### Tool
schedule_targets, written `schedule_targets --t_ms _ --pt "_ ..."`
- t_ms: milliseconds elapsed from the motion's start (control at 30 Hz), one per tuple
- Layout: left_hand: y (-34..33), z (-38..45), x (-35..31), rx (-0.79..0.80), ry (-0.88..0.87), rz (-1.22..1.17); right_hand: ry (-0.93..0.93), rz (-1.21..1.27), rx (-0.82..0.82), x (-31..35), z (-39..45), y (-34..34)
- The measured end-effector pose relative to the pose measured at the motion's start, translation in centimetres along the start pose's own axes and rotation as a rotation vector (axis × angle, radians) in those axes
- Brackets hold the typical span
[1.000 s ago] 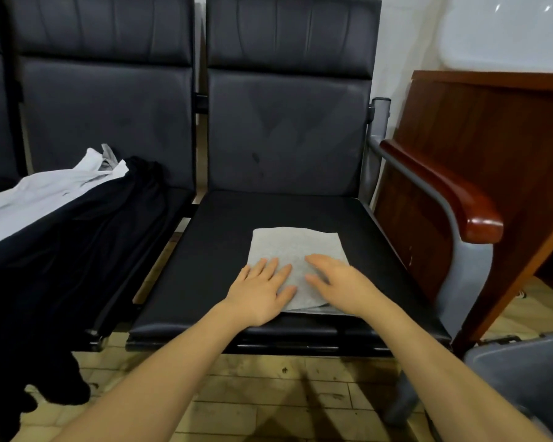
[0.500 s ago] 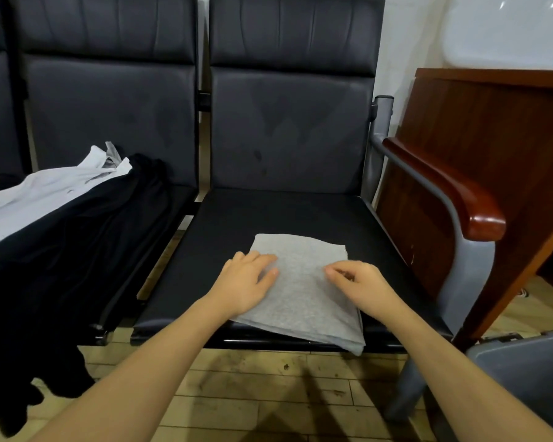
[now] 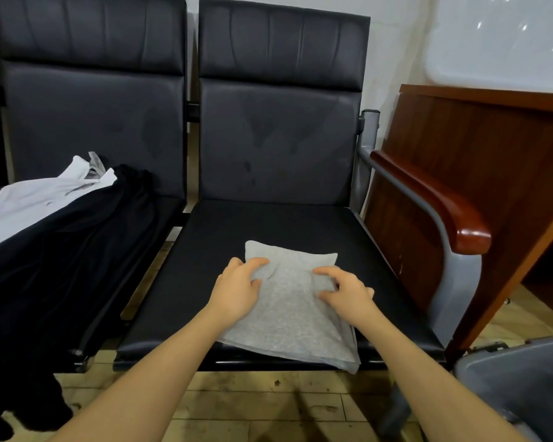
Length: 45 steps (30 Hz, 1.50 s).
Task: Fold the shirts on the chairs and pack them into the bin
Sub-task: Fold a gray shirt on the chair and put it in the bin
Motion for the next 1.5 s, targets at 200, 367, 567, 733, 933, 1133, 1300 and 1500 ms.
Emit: schedule_targets --t_ms 200,367,567,733,933,1133,1300,1500 --pt "1.9 -0.1 -2.3 -0.155 -0.096 -0.104 0.224 0.147 -0.125 1.9 -3.1 2.7" --pt "3.8 0.0 -5.6 -0.263 -0.199 -0.184 0.358 0.14 -0.373 1.9 -6.3 7.1" --pt "2.8 0.5 -11.6 -0.229 -0.382 -0.203 0.315 0.113 -0.478 -0.6 -9.5 11.7" --pt "0.1 1.4 -17.5 -0.18 -0.471 -0.286 0.239 0.09 -0.582 -5.3 -11.4 15.7" --pt "-5.8 3.0 -26.3 -0.113 -0.624 -0.312 0.123 0.124 -0.693 -13.6 -12.9 21.0" --pt "-16.5 4.1 -35.0 0.054 -0.746 -0.301 -0.084 0.135 -0.706 -25.8 -13.5 23.9" --pt "-27.7 3.0 -38.2 0.276 -0.783 -0.318 -0.256 0.095 -0.579 -36.4 -13.4 22.5" --pt "-41.5 0.7 -37.2 0.613 -0.729 -0.148 -0.468 0.178 -0.403 -47.5 -12.0 16.2"
Point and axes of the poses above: each hand's wrist, its own z-axis towards the middle knuckle, its own y-axis out of the back of the hand, x = y × z, the point moved 6 cm from there along z, towards the middle knuckle, and after that the axes turned 13 degrees about -y, right-handed, at the moved point
